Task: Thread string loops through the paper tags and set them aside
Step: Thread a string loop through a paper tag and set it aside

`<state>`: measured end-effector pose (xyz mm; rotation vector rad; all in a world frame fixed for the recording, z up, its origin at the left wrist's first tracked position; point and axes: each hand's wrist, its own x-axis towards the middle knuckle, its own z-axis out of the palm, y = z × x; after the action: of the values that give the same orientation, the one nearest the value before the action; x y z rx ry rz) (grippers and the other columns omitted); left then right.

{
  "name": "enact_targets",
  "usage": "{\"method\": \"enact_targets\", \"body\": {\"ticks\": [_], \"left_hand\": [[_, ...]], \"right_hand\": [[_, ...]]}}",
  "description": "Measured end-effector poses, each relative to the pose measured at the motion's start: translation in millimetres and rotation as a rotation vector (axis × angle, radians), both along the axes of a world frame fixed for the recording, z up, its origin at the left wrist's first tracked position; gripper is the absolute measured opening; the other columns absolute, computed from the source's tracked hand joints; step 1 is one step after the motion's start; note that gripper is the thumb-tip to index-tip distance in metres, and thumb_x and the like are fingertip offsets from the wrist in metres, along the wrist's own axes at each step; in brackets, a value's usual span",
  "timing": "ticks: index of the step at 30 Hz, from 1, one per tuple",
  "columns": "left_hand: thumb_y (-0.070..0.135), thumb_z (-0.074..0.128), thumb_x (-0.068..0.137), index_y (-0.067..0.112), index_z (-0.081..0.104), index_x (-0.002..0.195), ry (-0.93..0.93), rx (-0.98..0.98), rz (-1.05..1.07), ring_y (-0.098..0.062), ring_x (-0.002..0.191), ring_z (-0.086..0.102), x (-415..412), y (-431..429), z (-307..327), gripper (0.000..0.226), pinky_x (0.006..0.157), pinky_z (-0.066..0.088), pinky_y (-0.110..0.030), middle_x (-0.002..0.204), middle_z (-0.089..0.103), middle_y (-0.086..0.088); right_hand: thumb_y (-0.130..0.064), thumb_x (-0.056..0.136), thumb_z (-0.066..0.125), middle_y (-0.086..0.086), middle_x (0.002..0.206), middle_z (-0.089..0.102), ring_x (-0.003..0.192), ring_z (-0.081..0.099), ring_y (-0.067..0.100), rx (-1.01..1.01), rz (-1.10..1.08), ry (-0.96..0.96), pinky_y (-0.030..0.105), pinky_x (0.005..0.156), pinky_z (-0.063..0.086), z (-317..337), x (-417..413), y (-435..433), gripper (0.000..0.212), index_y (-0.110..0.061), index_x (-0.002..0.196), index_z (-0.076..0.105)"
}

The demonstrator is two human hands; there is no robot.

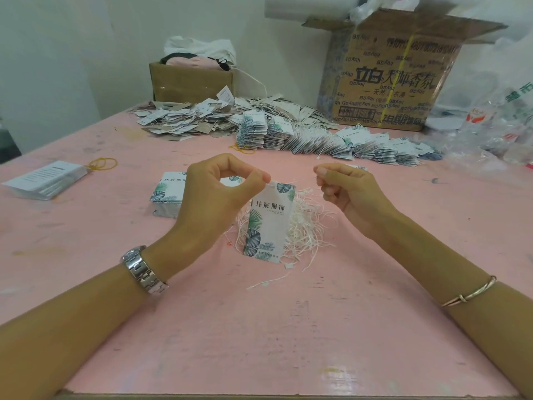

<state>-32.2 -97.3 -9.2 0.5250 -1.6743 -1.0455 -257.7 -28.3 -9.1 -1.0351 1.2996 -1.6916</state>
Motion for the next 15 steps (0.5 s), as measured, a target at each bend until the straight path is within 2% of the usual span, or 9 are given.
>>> {"method": "enact_targets", "body": {"ticks": [4,7,10,13,15], "left_hand": [[0.02,0.069,0.075,0.018,0.07,0.071,0.043,0.019,-0.001,-0.002,0.078,0.069,-0.6,-0.5,1.8,0.004,0.071,0.047,-0.01,0.077,0.076,0.009],[0.02,0.069,0.078,0.019,0.069,0.071,0.045,0.023,-0.011,-0.005,0.078,0.069,-0.4,-1.0,2.5,0.007,0.073,0.049,-0.015,0.076,0.075,0.006],[0.018,0.069,0.087,0.023,0.068,0.075,0.018,-0.007,-0.03,-0.003,0.08,0.067,-0.4,-1.1,1.4,0.013,0.076,0.047,-0.013,0.077,0.075,0.007],[0.023,0.068,0.091,0.026,0.068,0.083,-0.018,-0.041,-0.035,-0.003,0.083,0.066,-1.5,-0.8,-0.2,0.009,0.083,0.045,-0.011,0.08,0.074,0.011],[0.027,0.067,0.092,0.028,0.068,0.088,-0.051,-0.065,-0.038,-0.005,0.086,0.066,-2.0,-0.7,-1.3,0.004,0.086,0.044,-0.011,0.082,0.074,0.012]], "right_hand": [[-0.008,0.085,0.07,0.001,0.067,0.065,0.054,0.052,0.007,0.036,-0.063,-0.02,0.016,0.055,0.047,-2.6,-6.1,-1.3,0.005,-0.006,0.089,0.072],[-0.007,0.085,0.07,0.001,0.067,0.068,0.056,0.056,0.007,0.052,-0.108,-0.044,0.015,0.057,0.05,-3.9,-7.3,-1.6,0.004,-0.006,0.089,0.071],[-0.013,0.081,0.074,0.001,0.07,0.07,0.058,0.059,0.007,0.04,-0.131,-0.048,0.014,0.057,0.05,-1.4,-4.7,1.0,0.012,-0.005,0.09,0.07],[-0.025,0.07,0.078,0.001,0.072,0.071,0.056,0.059,0.005,0.023,-0.106,0.016,0.013,0.056,0.05,4.8,0.7,5.2,0.027,-0.007,0.089,0.071],[-0.03,0.068,0.077,0.0,0.069,0.07,0.054,0.056,0.004,-0.003,-0.093,0.051,0.013,0.054,0.048,9.7,4.7,7.2,0.029,-0.008,0.087,0.073]]}}
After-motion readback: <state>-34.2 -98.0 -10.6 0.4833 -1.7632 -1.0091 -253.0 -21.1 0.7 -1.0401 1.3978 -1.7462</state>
